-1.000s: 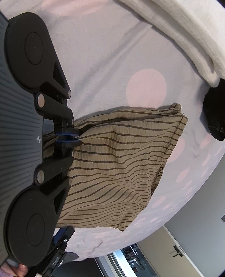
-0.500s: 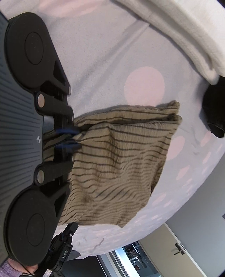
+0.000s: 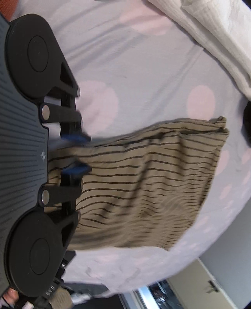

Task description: Fold clothes

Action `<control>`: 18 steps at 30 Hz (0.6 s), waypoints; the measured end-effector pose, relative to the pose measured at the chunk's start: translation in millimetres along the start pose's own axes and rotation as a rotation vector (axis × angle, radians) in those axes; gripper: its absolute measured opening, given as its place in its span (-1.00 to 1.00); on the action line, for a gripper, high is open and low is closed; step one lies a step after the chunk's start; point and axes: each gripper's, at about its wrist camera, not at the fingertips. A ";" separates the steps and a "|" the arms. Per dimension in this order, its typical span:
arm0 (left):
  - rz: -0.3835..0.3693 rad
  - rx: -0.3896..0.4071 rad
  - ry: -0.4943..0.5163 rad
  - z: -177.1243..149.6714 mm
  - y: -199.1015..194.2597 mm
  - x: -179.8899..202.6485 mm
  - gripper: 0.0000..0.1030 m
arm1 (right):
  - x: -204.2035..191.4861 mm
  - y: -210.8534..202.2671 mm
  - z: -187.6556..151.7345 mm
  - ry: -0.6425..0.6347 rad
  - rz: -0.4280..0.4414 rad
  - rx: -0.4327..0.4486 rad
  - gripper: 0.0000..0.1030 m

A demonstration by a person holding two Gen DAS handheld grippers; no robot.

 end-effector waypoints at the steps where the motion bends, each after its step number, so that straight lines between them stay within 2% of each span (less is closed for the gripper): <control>1: 0.019 -0.003 0.010 -1.9 1.9 1.2 -0.69 | 0.1 3.7 -2.1 -0.011 -0.016 -0.015 -0.65; 2: 0.040 -0.007 0.018 -3.0 3.9 2.2 -0.71 | 0.2 7.5 -4.3 -0.022 -0.033 -0.030 -0.82; 5: 0.046 0.031 0.045 -10.5 -8.7 8.3 -0.71 | 3.7 15.0 -9.2 -0.029 -0.064 -0.058 -0.95; 8: 0.044 0.075 0.072 -18.5 -23.7 14.7 -0.57 | 6.3 6.6 -8.0 0.007 -0.051 -0.032 -0.84; 12: 0.041 0.134 0.109 -29.2 -43.7 23.3 -0.57 | 4.6 -11.1 -6.7 0.016 -0.040 0.020 -0.83; 14: 0.040 0.164 0.128 -34.6 -53.7 27.6 -0.57 | -3.6 -18.5 -5.5 -0.023 -0.036 0.046 -0.83; 18: 0.041 0.211 0.178 -45.3 -72.7 39.1 -0.55 | -32.5 -32.1 -4.8 -0.186 -0.035 0.057 -0.82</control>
Point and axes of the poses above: each gripper's, at about its wrist camera, not at the fingertips, and y roughly the way its jaws point, x to its right, z to its top, and after that the axes turned 1 degree about -x, right-handed
